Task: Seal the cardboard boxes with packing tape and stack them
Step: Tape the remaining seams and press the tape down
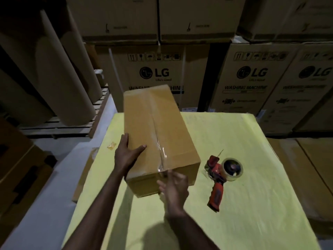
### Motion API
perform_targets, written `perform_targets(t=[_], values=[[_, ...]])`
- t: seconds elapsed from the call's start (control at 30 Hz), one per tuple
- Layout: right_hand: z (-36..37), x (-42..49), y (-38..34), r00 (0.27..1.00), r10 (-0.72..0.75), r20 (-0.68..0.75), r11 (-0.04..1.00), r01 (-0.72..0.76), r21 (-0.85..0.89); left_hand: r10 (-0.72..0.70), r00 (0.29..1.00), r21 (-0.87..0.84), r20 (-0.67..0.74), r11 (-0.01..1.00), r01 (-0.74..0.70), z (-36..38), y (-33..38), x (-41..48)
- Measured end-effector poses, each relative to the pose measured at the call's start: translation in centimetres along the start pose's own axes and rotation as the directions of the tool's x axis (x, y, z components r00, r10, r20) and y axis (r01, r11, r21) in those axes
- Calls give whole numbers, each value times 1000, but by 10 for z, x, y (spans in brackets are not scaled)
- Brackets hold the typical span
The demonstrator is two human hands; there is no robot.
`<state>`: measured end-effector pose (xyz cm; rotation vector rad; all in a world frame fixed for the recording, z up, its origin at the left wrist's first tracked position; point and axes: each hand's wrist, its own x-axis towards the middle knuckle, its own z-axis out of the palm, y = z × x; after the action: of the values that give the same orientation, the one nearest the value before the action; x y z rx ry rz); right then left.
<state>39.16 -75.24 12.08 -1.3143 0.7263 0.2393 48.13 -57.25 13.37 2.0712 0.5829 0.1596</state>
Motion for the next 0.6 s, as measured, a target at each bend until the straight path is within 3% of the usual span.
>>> perform_targets(t=[0.1, 0.13, 0.2, 0.23, 0.3, 0.33, 0.37, 0.4, 0.47, 0.5, 0.6], values=[[22, -17, 4, 976, 113, 185, 984, -136, 115, 52, 984, 45, 169, 997, -60, -24, 8, 27], [24, -19, 4, 984, 65, 166, 992, -81, 92, 47, 981, 26, 189, 998, -53, -26, 8, 29], [13, -22, -2, 984, -179, -18, 984, 178, -26, 10, 987, -3, 159, 1000, -9, -27, 4, 17], [2, -23, -11, 937, -327, -127, 945, 322, -56, -23, 993, -10, 115, 1000, 24, -25, -4, 6], [-22, -8, -36, 751, -594, -287, 801, 585, -126, -35, 999, -101, 1, 994, 35, -19, -20, -27], [-32, 7, -52, 689, -660, -301, 751, 624, -217, -43, 998, -193, -55, 981, 32, -14, -28, -44], [-39, 26, -65, 699, -667, -258, 743, 595, -307, -62, 991, -283, -117, 959, 27, -10, -35, -58], [-45, 49, -73, 761, -623, -180, 761, 537, -364, -91, 981, -360, -173, 933, 23, -4, -40, -70], [-47, 80, -77, 908, -418, -18, 817, 367, -445, -147, 964, -458, -224, 888, 29, 7, -45, -83], [-46, 87, -73, 944, -326, 55, 835, 315, -452, -164, 961, -466, -223, 884, 43, 12, -45, -85], [-41, 83, -58, 949, -292, 120, 873, 316, -371, -156, 972, -471, -177, 880, 56, 14, -42, -77]])
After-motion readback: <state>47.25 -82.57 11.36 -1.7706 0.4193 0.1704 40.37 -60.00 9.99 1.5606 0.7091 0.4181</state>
